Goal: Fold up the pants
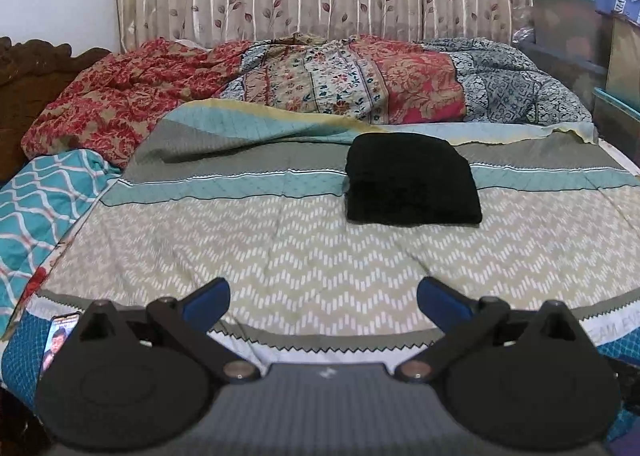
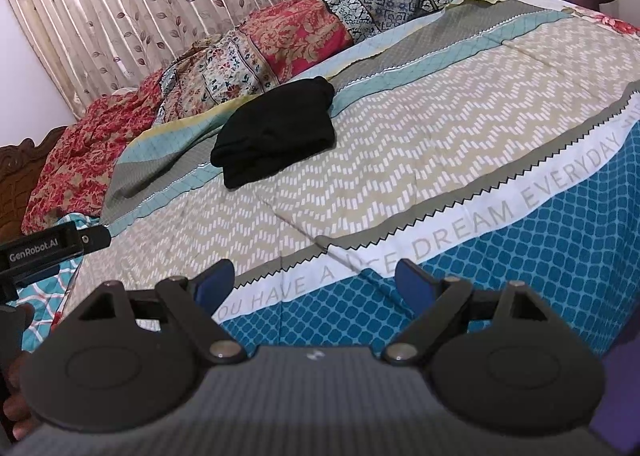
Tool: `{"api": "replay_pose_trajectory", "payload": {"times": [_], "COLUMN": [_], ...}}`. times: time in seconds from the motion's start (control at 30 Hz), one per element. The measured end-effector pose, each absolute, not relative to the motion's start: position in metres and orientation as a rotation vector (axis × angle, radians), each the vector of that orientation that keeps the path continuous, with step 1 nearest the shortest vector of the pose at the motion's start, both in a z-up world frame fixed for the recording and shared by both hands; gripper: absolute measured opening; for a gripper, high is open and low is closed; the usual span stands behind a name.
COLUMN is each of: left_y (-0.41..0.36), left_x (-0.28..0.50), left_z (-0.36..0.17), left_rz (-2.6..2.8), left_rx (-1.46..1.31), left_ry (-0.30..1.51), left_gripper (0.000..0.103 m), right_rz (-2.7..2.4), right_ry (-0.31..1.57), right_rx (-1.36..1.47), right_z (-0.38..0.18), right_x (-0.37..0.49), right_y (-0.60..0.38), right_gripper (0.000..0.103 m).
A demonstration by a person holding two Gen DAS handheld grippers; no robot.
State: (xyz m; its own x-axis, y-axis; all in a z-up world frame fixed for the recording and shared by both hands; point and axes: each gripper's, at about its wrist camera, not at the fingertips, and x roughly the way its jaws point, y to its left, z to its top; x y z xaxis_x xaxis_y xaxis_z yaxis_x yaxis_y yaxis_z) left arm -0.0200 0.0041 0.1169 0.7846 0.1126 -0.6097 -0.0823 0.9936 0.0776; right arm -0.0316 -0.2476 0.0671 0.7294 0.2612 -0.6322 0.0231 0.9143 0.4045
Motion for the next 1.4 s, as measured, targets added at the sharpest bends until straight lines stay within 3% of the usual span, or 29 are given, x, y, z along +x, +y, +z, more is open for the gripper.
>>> {"api": "replay_pose_trajectory", "payload": {"times": [0.33,0.7,1.4], "left_y": [-0.005,-0.003,0.003], "left_x": [-0.020,-0.010,-0.011], "left_z": [0.112,0.089,0.087], "left_rz": [0.110,0.065,0.130], "left_rx": [0.124,0.043,0.082], "left_ry": [0.666,0.873,0.850], "left_gripper": [0.103,0.103,0.103], "right_rz": [0.137,0.139,0.135], "right_ry": [0.755,0.760,0.755], "right_rx": [0.407,0.407,0.394], "right_z": [0.066,0.065,0.065], "right_x": [-0.032,-0.034,-0.033], "right_y": [-0.245,-0.242,-0.237], "right_gripper": [0.089,0.090,0.090]}}
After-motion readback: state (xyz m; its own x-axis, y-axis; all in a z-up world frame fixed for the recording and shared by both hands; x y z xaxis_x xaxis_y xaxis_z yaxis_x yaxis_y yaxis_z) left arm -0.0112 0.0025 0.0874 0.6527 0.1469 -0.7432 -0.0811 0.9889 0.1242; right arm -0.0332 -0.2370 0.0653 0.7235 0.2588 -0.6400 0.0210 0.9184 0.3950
